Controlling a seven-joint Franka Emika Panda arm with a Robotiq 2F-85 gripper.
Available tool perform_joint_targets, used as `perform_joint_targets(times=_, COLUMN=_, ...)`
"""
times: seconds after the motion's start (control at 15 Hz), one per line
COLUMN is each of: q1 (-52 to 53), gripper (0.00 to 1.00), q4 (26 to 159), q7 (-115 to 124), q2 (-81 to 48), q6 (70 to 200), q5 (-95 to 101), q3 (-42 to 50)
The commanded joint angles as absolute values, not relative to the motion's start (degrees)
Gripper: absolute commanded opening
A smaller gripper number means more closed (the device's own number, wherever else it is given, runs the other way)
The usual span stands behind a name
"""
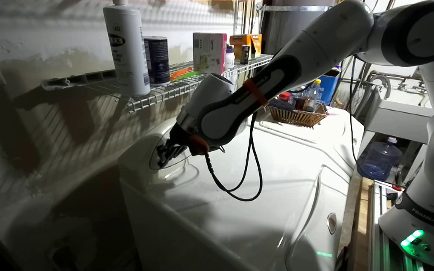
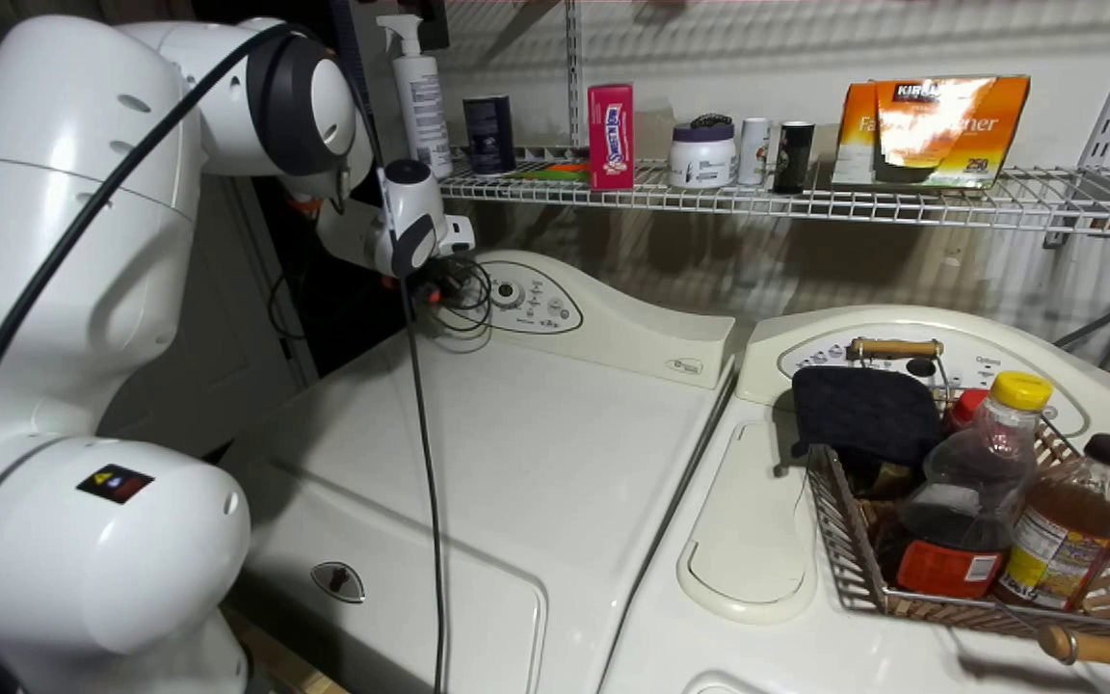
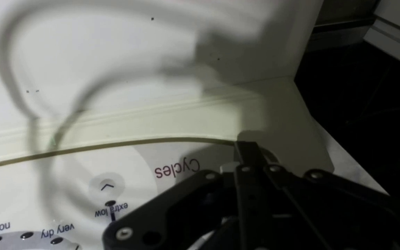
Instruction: Press a button on the left side of the left washing machine
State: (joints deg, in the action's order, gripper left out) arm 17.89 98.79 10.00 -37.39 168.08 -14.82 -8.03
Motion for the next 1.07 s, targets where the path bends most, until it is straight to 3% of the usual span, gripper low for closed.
perform_joint_targets(times=0.0, q1=19.55, gripper=0.00, q4=96.98, q7=13.27, q2=-38.43, q6=168.96, q5=-12.04, q3=-5.88)
perform_joint_targets(times=1.0, q1=23.47, gripper=0.00, q4=95.48, q7=18.98, q2=-40.10, q6=169.98, q5=-10.62, q3=-1.22)
